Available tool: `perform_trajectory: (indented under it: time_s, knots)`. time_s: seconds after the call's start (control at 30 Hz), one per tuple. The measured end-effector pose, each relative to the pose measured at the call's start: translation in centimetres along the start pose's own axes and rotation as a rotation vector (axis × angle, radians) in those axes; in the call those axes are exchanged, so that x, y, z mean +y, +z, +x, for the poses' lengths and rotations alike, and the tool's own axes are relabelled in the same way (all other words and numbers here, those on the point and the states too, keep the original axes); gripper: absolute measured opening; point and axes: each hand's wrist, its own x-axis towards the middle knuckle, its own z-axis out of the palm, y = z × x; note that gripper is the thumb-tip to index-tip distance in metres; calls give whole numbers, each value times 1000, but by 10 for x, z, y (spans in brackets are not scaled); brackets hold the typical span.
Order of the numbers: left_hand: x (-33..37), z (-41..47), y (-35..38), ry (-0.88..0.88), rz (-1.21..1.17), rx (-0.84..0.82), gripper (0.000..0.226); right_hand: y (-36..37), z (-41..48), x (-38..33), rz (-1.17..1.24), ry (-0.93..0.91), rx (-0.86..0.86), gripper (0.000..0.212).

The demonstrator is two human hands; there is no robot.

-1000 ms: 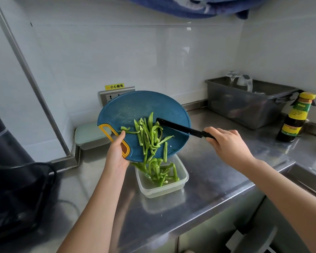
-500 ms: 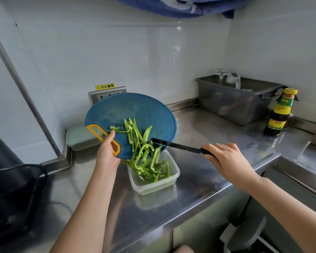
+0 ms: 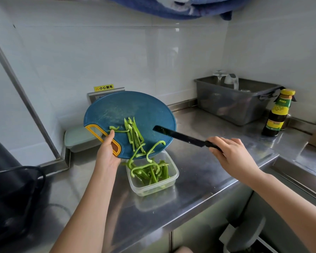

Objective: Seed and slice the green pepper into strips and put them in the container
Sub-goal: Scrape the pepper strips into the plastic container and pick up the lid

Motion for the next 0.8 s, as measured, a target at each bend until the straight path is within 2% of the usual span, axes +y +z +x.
perform_trajectory:
  time_s: [0.17, 0.4, 0.6, 0.8]
  knots:
    - [1, -4, 4, -21, -15, -56, 26, 7, 54, -7, -18, 37, 3, 25]
    - [8, 0, 1, -80, 3, -84, 46, 26, 134, -32, 16, 76, -68, 31]
    - [8, 0, 4, -82, -10, -129, 49, 40, 132, -43, 45, 55, -69, 37]
    - [4, 0, 6, -61, -5, -85, 45, 34, 100, -24, 24, 19, -114, 34]
